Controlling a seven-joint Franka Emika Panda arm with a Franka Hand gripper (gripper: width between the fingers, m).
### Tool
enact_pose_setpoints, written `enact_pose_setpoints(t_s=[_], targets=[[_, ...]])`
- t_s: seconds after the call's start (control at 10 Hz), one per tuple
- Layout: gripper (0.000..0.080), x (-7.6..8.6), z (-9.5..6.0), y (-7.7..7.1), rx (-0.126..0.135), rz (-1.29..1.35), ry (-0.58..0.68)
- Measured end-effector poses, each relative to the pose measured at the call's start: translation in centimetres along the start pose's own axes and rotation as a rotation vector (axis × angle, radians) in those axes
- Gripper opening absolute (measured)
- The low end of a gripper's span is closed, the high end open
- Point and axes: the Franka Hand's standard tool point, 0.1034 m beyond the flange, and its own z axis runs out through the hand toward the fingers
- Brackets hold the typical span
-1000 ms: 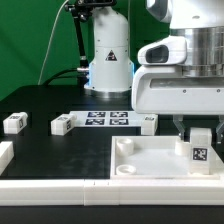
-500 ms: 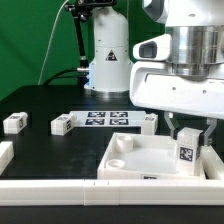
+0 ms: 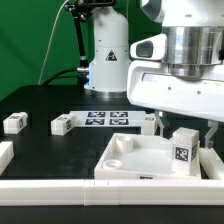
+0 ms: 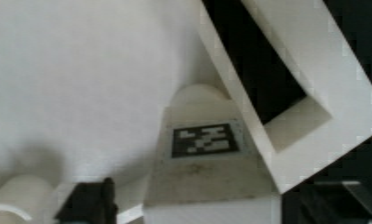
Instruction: Assemble one leg
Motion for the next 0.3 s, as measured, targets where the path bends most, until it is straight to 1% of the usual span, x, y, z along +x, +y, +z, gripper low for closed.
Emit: enact_pose_setpoints(t_s=[0.1,0.2,0.3], targets=[[0.0609,-0.01,0.01,0.0,0.0,0.0,0.0],[0.0641,-0.01,0.02,0.0,0.0,0.0,0.0],[0.0647,-0.02,0.03,0.0,0.0,0.0,0.0]])
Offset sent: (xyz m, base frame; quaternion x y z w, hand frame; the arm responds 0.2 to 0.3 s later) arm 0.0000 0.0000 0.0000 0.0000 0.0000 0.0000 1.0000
